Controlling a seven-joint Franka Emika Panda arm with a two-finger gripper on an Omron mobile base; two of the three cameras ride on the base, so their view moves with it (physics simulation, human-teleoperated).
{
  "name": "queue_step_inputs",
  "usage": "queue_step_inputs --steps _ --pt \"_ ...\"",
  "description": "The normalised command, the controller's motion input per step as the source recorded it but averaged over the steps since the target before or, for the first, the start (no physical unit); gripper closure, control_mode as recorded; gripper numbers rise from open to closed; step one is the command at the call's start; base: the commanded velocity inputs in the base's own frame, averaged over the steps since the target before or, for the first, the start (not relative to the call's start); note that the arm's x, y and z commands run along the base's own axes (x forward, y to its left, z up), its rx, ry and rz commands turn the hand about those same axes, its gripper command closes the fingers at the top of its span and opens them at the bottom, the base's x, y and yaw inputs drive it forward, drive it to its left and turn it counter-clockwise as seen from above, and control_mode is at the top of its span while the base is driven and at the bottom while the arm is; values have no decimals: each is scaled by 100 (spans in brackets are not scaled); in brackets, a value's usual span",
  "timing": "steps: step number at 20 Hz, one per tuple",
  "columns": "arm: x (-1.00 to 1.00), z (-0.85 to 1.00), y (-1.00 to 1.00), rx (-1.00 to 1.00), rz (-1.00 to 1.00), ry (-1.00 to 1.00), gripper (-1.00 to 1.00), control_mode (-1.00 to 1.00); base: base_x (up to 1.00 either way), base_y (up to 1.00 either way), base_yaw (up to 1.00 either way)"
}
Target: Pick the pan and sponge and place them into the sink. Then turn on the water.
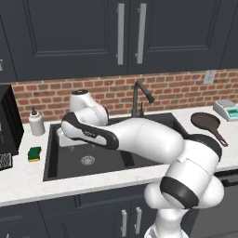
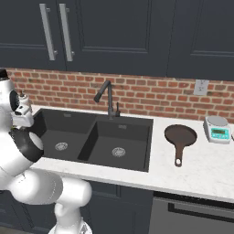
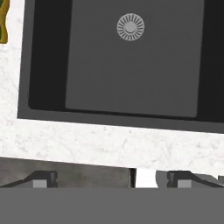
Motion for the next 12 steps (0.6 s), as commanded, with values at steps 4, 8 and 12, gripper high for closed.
queue_step_inputs --steps 4,8,12 --pt "17 -30 35 0 0 3 -100 -100 0 0 0" --pt "36 -18 47 0 0 10 -100 -100 0 0 0" --pt "41 -11 44 0 0 15 -100 -100 0 0 0"
